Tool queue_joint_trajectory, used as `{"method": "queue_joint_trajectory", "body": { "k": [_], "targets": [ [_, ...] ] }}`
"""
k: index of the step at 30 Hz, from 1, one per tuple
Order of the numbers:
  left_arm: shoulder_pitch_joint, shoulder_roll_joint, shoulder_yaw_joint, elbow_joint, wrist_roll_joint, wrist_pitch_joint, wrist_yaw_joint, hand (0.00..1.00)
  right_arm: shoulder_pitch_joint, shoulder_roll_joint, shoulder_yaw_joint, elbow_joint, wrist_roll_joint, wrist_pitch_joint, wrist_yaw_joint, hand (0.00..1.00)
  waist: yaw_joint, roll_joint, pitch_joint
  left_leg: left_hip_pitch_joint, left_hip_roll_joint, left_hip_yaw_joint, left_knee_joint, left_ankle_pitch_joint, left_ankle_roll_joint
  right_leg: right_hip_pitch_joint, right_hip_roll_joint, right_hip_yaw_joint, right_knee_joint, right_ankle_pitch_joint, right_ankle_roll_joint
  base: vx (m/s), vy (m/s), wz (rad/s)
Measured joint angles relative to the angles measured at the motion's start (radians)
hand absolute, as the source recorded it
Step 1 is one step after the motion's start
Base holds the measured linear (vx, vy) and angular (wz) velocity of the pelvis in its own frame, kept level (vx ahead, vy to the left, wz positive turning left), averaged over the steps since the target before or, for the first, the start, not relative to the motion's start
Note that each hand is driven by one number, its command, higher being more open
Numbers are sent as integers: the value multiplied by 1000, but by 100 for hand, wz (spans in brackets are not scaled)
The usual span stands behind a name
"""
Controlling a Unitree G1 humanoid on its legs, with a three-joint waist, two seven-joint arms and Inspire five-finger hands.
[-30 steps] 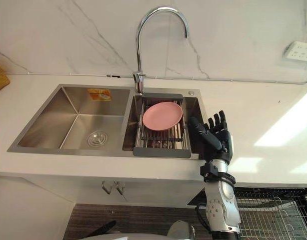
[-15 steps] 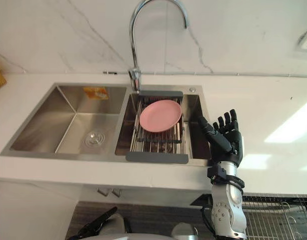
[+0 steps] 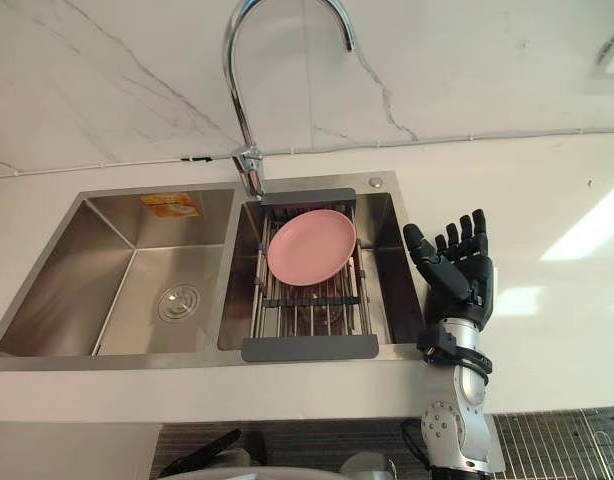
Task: Walk over to the sink, pick up the cup, carry it to the dishwasher, place the cup inside the dishwasher, then close the dishwasher door
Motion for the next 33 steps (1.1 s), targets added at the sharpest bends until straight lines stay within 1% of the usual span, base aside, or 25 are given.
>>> {"method": "queue_joint_trajectory", "body": {
  "k": [4,7,10,12,14,15,16,18,20,21,22,24,29,31,33],
  "targets": [
    [1,3,-2,2,0,0,0,100,9,15,5,0,-1,0,22,100,1,-5,-2,9,-3,13,-40,26,5,-17,1,13,-2,11,0,-58,13,-8],
    [1,4,-2,2,1,-3,0,100,19,30,16,0,-26,4,53,100,14,-10,-6,14,-3,28,-40,27,7,-19,2,27,-13,19,-1,-52,20,-16],
    [1,4,-2,2,3,-8,-1,100,19,21,17,-2,-61,9,102,100,17,-11,-8,14,0,33,-41,28,9,-20,6,32,-24,26,-3,-54,4,-8],
    [2,4,-2,2,4,-10,-1,100,19,0,15,-3,-92,23,137,100,17,-11,-14,14,2,33,-43,30,9,-20,8,34,-27,30,-2,-52,-3,-3],
    [5,4,-11,2,5,-10,1,100,18,-43,11,-4,-149,32,206,100,18,-12,-27,13,3,35,-46,31,9,-20,11,38,-36,38,-2,-34,-3,-5],
    [6,6,-13,2,5,-9,1,100,17,-56,10,-5,-167,33,226,100,19,-15,-30,12,4,36,-46,31,9,-20,12,39,-40,42,-2,-15,-2,-7],
    [6,8,-14,2,9,-8,1,100,12,-84,10,-9,-209,37,264,100,19,-15,-36,12,6,39,-46,31,9,-20,15,41,-47,48,-2,-15,-5,-8],
    [7,13,-14,-1,23,-5,2,100,-9,-141,14,-15,-305,40,328,100,19,-23,-40,13,9,46,-46,31,9,-19,20,47,-58,57,-2,-18,-5,-10],
    [7,18,-14,-1,23,1,2,100,-44,-200,25,-16,-380,41,368,100,19,-29,-43,13,11,51,-46,31,8,-20,22,51,-63,64,-2,-31,-2,-9],
    [7,21,-14,-2,23,3,2,100,-73,-248,37,-16,-417,41,389,100,20,-35,-47,13,11,56,-46,31,9,-21,22,54,-69,69,-2,-34,2,-9],
    [8,23,-14,-3,23,5,2,100,-89,-269,42,-16,-436,42,401,100,21,-38,-49,13,11,59,-47,31,9,-21,23,56,-74,73,-2,-35,8,-10],
    [9,31,-14,-11,35,20,2,100,-153,-337,55,-14,-483,56,447,100,22,-50,-56,11,10,62,-47,32,9,-18,23,58,-91,83,-3,-41,9,-6],
    [11,41,-15,-19,51,36,2,100,-230,-381,63,43,-543,93,462,100,25,-73,-69,2,6,50,-47,35,13,-17,20,43,-97,88,-1,-22,1,6],
    [11,42,-15,-19,52,40,3,100,-251,-396,76,74,-584,110,459,100,24,-75,-70,-1,4,43,-47,37,14,-15,19,36,-97,88,-1,-14,-3,11],
    [11,46,-15,-23,53,48,5,100,-284,-404,95,120,-642,142,459,100,24,-75,-71,-3,3,34,-48,39,15,-11,19,25,-98,88,-1,-17,-8,11]
  ]
}}
